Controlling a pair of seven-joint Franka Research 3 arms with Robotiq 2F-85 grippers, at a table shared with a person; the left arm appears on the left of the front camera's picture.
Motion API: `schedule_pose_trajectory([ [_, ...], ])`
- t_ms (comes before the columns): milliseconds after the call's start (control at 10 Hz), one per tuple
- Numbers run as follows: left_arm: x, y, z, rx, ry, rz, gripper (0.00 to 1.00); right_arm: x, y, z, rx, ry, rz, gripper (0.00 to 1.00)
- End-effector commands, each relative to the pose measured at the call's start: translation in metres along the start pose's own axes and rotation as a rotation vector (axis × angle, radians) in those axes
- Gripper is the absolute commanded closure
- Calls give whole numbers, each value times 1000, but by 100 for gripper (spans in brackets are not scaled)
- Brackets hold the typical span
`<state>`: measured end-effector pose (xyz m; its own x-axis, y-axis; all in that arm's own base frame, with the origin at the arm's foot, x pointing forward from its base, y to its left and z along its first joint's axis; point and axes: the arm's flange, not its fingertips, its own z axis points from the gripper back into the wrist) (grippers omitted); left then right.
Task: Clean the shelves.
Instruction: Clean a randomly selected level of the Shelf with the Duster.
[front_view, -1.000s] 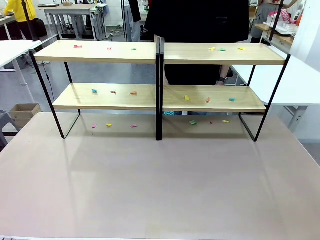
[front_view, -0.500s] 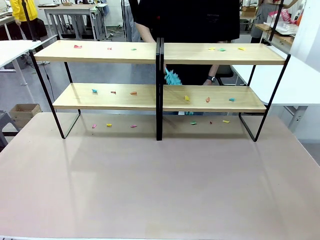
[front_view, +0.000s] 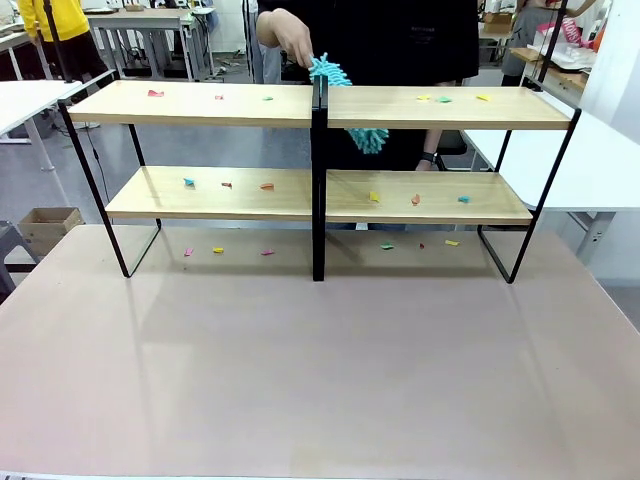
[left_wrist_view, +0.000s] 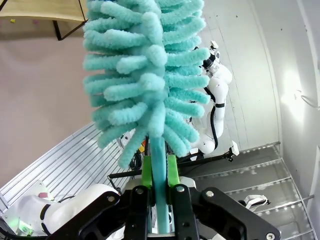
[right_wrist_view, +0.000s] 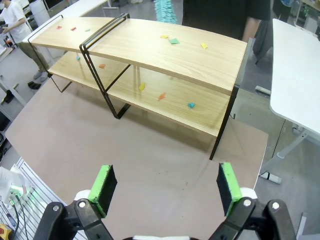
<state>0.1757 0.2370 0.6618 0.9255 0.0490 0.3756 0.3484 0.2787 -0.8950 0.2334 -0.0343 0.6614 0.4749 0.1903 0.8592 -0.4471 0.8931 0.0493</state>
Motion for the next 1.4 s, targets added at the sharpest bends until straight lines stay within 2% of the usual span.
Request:
schedule_pose_trajectory([
  [0,20,-11,-22,42,29,73,87,0,1,0,7,-1,-2,0],
  [100,35,-25,-41,25,109,22,87,0,1,0,7,-1,-2,0],
  [200,45,-34,-53,37,139,3,87,0,1,0,7,-1,-2,0],
  [300,53,-39,-72,29,171,44,87,0,1,0,7,-1,-2,0],
  [500,80,-52,-140,116,201,160,87,0,1,0,7,-1,-2,0],
  [700,117,-65,-229,199,273,179,87,0,1,0,7,-1,-2,0],
  [800,128,-66,-262,229,246,165,87,0,1,0,7,-1,-2,0],
  [900,127,-71,-266,136,370,180,87,0,1,0,7,-1,-2,0],
  [1000,121,-61,-244,217,269,167,87,0,1,0,7,-1,-2,0],
  [1100,127,-67,-278,210,317,166,87,0,1,0,7,-1,-2,0],
  [1200,120,-59,-261,199,219,172,87,0,1,0,7,-1,-2,0],
  [1300,126,-59,-270,223,114,191,87,0,1,0,7,-1,-2,0],
])
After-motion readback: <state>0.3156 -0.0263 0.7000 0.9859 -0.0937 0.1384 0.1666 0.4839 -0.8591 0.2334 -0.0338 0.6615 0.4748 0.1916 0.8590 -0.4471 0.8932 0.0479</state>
